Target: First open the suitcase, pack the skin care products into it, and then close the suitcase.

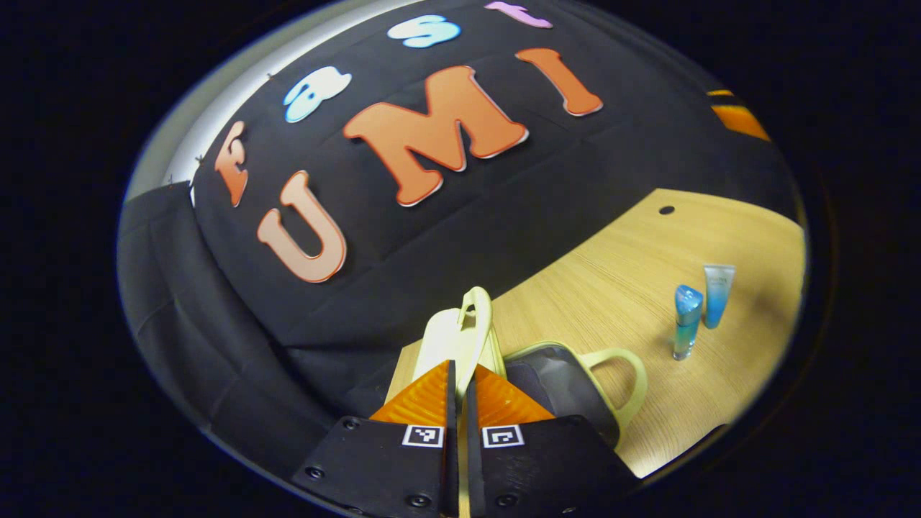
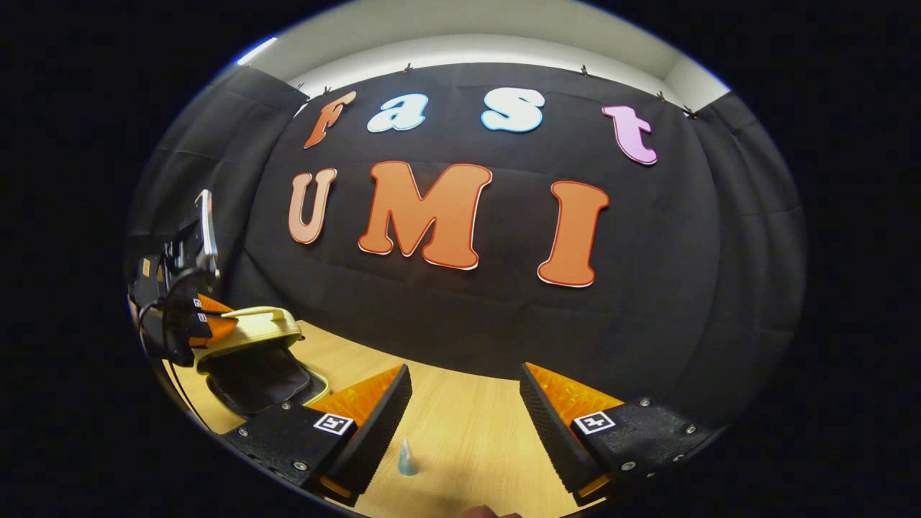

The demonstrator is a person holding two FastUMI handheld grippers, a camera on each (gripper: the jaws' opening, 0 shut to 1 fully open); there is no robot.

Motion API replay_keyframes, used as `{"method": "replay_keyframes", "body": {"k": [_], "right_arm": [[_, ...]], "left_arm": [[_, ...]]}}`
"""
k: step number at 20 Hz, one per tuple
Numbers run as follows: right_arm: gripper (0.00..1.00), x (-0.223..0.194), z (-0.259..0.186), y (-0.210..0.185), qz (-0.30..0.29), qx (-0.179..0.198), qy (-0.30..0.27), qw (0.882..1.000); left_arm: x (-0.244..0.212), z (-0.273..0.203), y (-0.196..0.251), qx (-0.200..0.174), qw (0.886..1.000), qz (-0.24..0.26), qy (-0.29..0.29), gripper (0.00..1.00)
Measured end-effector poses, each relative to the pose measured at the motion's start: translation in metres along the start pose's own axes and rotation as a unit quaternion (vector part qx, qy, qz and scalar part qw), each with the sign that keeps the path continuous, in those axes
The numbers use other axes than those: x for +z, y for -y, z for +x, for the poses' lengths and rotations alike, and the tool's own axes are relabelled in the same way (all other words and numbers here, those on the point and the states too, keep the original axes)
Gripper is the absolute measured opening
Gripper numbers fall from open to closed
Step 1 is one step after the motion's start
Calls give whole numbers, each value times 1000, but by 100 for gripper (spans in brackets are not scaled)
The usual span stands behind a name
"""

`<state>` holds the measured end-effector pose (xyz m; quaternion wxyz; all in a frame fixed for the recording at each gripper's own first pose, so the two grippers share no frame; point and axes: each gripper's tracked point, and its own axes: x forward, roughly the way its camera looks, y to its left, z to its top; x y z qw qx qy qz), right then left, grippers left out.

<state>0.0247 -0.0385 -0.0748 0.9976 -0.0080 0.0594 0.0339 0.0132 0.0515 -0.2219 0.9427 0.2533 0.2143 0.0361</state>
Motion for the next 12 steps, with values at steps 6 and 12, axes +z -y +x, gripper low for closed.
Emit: {"method": "replay_keyframes", "body": {"k": [6,12], "right_arm": [[95,21,16,-57,-1,-6,3,1000],[95,32,20,-105,-8,-26,-3,1000]], "left_arm": [[-16,3,-48,45,995,-88,5,5],[-39,12,-72,68,989,-131,-22,6]]}}
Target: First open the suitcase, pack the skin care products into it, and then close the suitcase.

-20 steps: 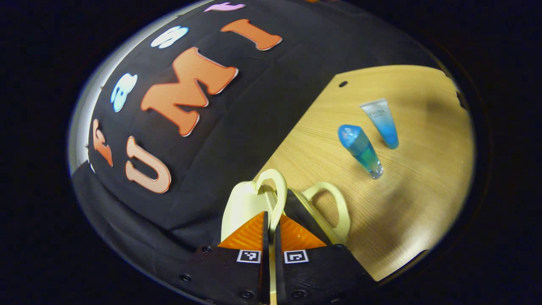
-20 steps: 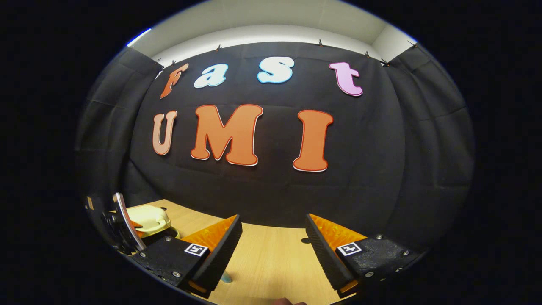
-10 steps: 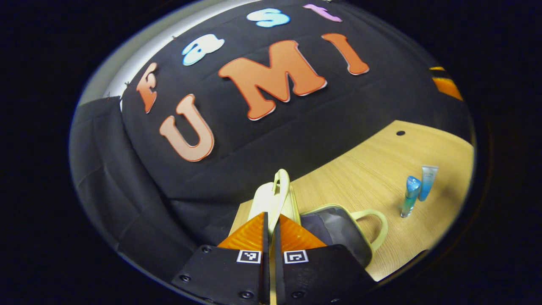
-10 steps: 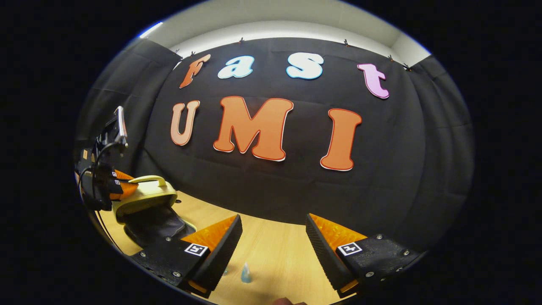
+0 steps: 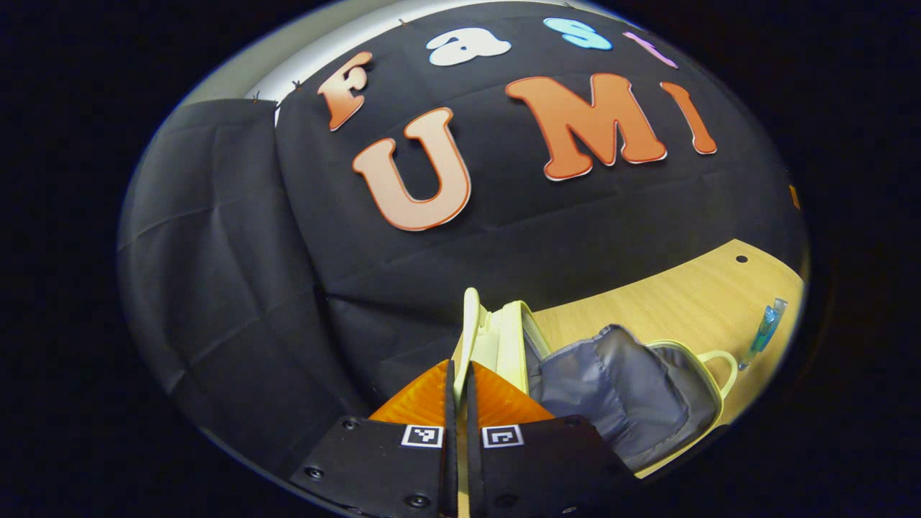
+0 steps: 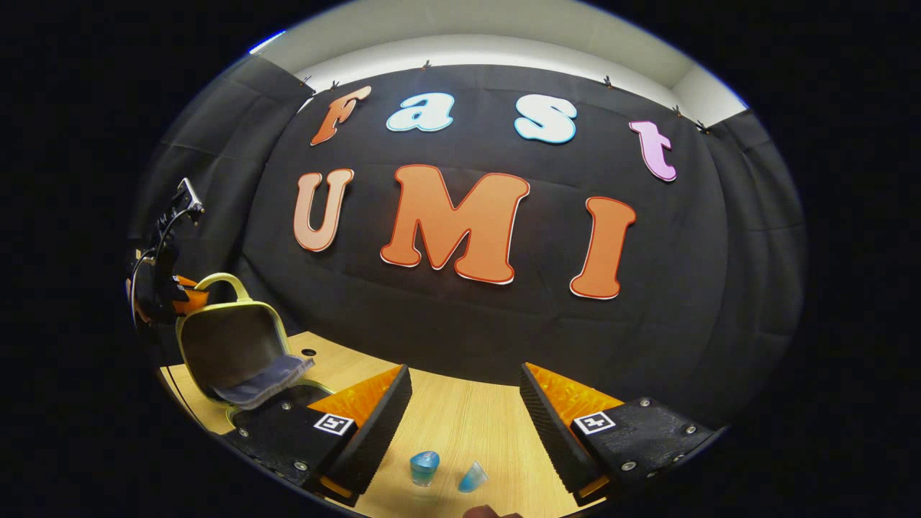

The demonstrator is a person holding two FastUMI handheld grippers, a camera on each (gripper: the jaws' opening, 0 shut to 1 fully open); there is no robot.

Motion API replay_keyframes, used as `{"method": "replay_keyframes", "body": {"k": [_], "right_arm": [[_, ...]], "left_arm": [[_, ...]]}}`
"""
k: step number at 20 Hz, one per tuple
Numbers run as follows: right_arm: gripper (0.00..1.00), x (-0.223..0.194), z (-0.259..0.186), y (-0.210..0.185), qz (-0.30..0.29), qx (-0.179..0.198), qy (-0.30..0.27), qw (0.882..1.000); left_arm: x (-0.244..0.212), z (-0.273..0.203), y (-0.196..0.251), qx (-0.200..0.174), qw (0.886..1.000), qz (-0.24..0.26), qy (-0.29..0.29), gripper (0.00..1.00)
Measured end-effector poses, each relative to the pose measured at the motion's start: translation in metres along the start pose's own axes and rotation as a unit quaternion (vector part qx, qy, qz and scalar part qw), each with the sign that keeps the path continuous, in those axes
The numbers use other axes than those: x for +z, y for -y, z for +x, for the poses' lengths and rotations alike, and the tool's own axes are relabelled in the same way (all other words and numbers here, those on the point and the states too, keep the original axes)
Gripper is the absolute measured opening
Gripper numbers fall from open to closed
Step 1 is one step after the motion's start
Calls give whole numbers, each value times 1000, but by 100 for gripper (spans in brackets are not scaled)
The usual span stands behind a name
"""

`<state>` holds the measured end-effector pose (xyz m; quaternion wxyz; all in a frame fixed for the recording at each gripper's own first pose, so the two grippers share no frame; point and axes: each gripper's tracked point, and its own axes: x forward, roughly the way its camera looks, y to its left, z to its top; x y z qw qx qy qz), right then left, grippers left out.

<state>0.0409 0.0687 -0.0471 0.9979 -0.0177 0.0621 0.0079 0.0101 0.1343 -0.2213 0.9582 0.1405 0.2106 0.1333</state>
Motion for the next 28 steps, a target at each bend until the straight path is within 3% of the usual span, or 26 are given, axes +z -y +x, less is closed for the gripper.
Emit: {"method": "replay_keyframes", "body": {"k": [7,11,12,13,14,17,18,21,23,26,27,28], "right_arm": [[95,6,0,-52,49,-17,-22,998],[95,2,0,-57,36,-26,-35,998],[95,1,-1,-57,35,-28,-37,998],[95,1,-1,-58,37,-29,-39,998],[95,-1,-2,-58,40,-30,-41,998],[95,0,-2,-55,42,-33,-40,998],[95,2,-3,-53,41,-35,-36,998],[95,8,-3,-42,41,-44,-22,998],[95,8,-3,-32,38,-48,-16,998],[95,6,-6,-16,31,-51,-9,998],[95,5,-6,-12,29,-50,-8,998],[95,3,-6,-7,26,-47,-8,998]], "left_arm": [[-20,13,-23,26,998,-15,-62,6],[-44,8,-25,27,991,-49,-118,6],[-50,9,-30,46,989,-47,-131,6],[-59,1,-26,50,986,-54,-148,13],[-59,-2,-26,61,984,-61,-155,13],[-20,-23,-14,48,990,-67,-111,19],[0,-32,-9,40,993,-62,-88,24],[60,-42,20,22,999,-45,-15,60],[97,-54,48,-1,998,-49,29,70],[160,-84,90,-31,993,-65,94,77],[175,-92,106,-39,991,-72,108,89],[187,-98,119,-49,989,-77,118,89]]}}
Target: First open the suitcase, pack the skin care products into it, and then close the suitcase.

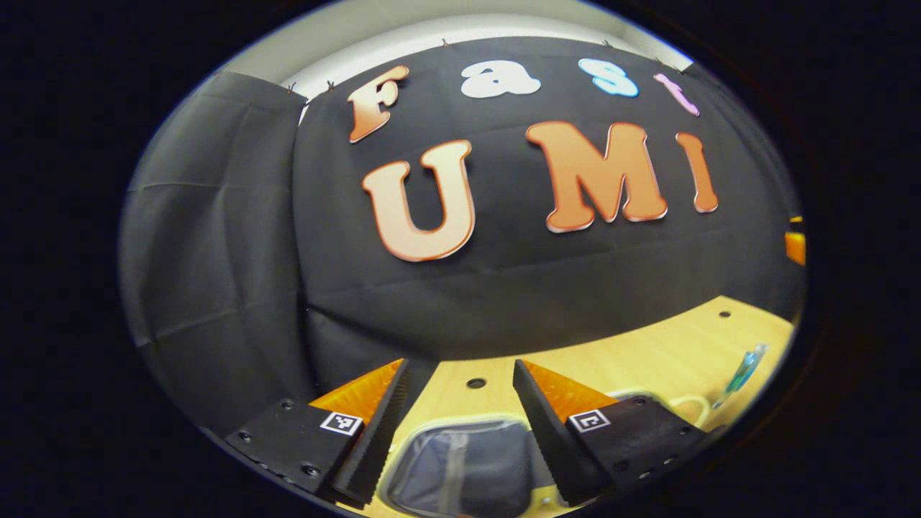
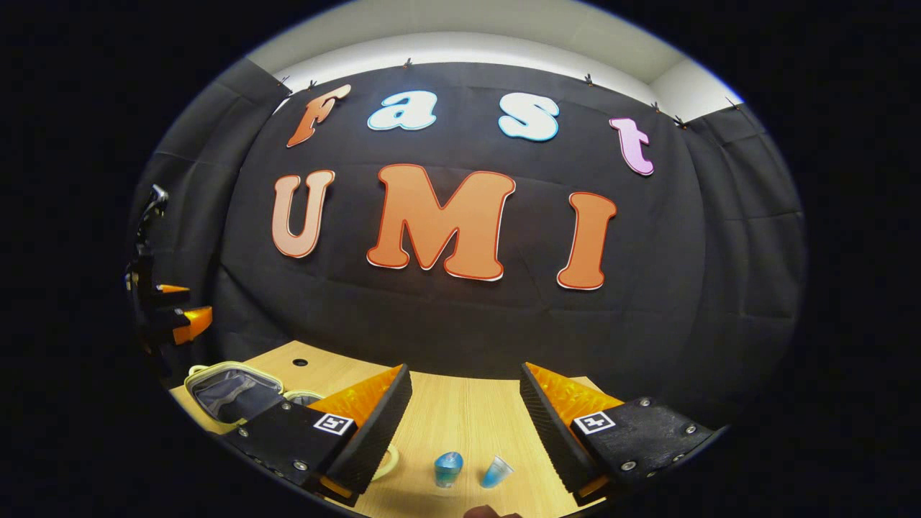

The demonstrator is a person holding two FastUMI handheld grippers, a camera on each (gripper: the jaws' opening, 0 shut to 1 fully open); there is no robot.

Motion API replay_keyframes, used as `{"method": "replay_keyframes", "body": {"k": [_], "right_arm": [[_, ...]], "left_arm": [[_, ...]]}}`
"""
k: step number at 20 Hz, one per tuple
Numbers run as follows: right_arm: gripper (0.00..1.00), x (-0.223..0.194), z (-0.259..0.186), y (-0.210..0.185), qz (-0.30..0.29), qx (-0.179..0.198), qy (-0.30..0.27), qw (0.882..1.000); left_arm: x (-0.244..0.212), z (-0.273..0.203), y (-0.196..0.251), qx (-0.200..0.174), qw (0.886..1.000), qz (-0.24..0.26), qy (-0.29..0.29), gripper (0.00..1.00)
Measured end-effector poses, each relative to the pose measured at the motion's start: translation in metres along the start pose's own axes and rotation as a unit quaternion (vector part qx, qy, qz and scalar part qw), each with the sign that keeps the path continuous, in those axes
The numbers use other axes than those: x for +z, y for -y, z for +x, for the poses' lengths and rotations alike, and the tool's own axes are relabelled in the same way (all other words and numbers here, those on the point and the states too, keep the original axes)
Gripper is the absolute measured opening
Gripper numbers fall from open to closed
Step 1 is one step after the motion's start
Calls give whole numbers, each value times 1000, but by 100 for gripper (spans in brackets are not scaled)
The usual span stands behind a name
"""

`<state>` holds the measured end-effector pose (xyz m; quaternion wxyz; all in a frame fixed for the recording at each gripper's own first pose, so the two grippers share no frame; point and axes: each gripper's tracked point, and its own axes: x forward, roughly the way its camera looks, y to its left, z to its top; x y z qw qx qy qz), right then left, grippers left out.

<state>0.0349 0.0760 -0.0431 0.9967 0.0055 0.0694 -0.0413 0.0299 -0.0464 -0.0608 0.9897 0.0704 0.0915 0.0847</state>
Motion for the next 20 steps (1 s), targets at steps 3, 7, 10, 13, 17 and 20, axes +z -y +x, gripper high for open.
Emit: {"method": "replay_keyframes", "body": {"k": [3,7,10,13,17,20], "right_arm": [[95,-1,0,14,-3,8,5,1000],[95,-10,3,34,2,21,2,1000],[95,-26,4,50,8,27,-12,1000],[95,-43,5,65,8,33,-28,999],[95,-65,7,84,9,39,-46,998],[95,-79,7,94,11,52,-52,997]], "left_arm": [[27,-9,37,-15,999,-19,26,96],[52,-26,111,-53,997,-42,47,96],[41,-36,174,-91,994,-43,29,100],[21,-48,235,-133,990,-41,7,96],[-14,-59,306,-180,983,-29,-29,96],[-47,-65,353,-203,977,-25,-55,96]]}}
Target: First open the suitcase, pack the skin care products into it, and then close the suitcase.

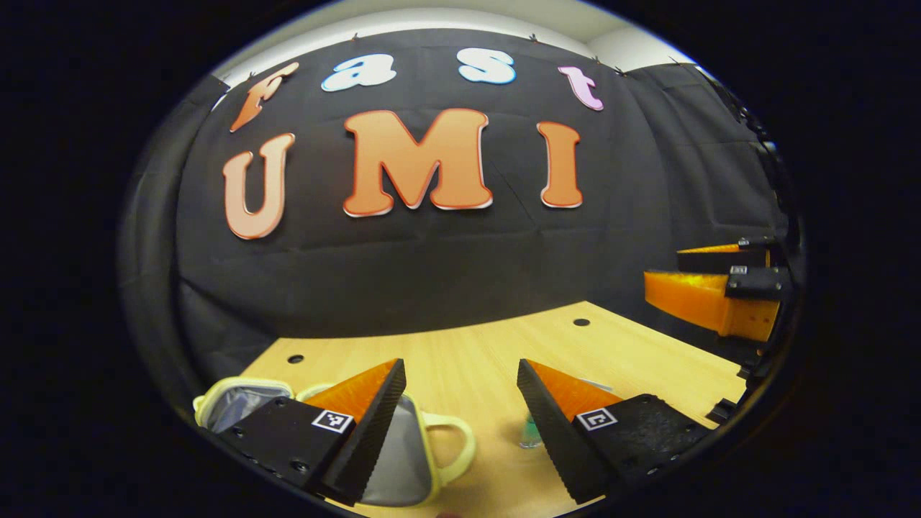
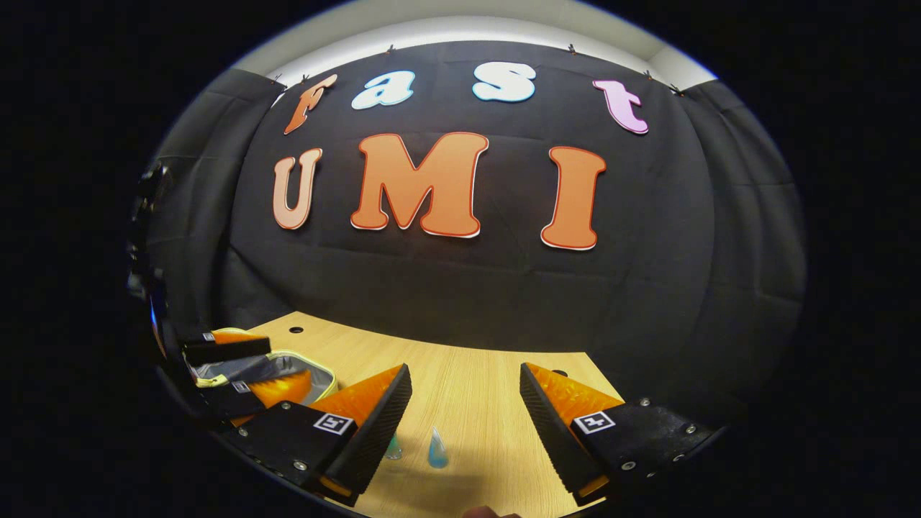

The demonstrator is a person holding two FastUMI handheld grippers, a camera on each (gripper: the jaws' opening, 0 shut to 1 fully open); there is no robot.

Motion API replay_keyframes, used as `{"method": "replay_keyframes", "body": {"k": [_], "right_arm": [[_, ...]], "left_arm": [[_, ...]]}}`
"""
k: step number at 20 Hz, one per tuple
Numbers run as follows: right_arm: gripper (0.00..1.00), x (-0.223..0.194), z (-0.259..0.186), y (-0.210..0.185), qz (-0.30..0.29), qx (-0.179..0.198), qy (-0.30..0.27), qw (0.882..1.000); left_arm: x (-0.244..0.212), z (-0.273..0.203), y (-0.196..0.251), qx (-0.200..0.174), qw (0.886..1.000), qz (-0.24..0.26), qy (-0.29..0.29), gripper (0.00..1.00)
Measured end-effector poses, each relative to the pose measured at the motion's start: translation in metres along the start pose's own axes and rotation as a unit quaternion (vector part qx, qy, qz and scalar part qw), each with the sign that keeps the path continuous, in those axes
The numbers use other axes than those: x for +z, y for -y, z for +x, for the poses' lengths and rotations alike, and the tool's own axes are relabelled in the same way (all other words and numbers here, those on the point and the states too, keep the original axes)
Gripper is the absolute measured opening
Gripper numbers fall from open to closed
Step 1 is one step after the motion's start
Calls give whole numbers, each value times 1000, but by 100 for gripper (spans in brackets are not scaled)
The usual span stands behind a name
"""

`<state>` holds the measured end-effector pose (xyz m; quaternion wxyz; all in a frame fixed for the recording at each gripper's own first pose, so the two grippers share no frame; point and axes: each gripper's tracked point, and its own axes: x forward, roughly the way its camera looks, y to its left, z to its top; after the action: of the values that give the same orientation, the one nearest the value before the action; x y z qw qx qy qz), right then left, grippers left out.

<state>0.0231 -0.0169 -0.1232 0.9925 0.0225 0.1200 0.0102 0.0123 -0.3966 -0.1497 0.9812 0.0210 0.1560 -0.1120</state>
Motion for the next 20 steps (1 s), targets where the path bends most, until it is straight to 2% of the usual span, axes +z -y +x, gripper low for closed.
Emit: {"method": "replay_keyframes", "body": {"k": [7,12,14,17,18,20], "right_arm": [[96,-34,-1,19,-22,16,8,1000],[96,-68,1,20,-34,22,-17,999],[96,-81,4,16,-33,31,-37,998],[96,-87,7,13,-37,41,-42,998],[96,-89,9,11,-40,44,-43,997],[96,-98,14,11,-48,45,-51,997]], "left_arm": [[-86,36,58,-12,999,-7,-37,97],[-151,65,77,-29,996,1,-85,97],[-157,75,82,-39,995,-2,-90,96],[-161,85,87,-52,994,-3,-93,86],[-165,90,88,-50,994,-2,-98,85],[-168,92,90,-58,993,2,-103,64]]}}
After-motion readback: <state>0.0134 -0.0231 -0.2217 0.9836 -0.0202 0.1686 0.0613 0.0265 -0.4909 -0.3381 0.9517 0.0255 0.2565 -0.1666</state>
